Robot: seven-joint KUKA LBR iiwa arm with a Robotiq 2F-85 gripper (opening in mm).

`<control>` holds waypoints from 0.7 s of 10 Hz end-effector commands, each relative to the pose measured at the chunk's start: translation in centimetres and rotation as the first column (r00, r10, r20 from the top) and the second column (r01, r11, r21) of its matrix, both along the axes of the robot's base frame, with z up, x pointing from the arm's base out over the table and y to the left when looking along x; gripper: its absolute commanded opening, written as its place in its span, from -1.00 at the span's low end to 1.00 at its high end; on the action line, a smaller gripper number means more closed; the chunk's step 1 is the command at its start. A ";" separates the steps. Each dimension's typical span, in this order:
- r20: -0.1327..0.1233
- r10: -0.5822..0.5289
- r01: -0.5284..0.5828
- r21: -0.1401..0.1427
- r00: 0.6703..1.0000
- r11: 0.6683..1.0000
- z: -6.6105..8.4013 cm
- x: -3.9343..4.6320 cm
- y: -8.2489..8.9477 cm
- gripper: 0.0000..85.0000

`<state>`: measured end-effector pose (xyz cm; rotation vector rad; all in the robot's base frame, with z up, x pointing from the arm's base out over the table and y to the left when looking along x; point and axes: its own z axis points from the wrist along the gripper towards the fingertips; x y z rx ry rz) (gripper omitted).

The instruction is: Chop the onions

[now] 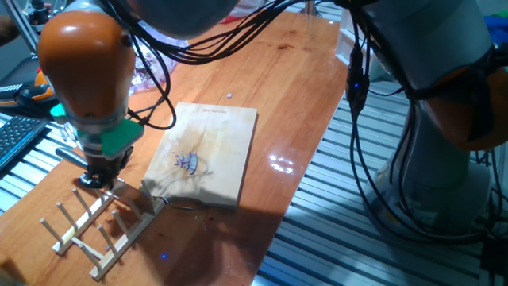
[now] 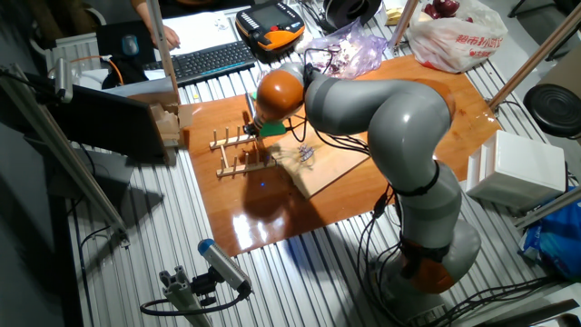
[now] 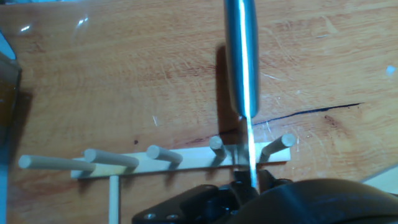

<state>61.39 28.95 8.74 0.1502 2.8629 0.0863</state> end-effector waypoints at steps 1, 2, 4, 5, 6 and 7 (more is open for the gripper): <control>0.000 -0.008 0.008 -0.007 1.000 1.000 0.1 0.01 0.1 -0.20; -0.016 -0.028 0.028 -0.018 0.999 0.999 0.2 0.00 0.3 0.20; -0.015 -0.027 0.027 -0.025 1.000 0.999 0.3 -0.01 0.3 0.20; -0.015 -0.021 0.021 -0.029 1.000 0.999 0.3 0.02 0.4 0.20; -0.015 -0.018 0.018 -0.030 1.000 0.999 0.4 0.02 0.5 0.20; -0.021 -0.014 0.013 -0.038 1.000 0.999 0.6 0.00 0.5 0.20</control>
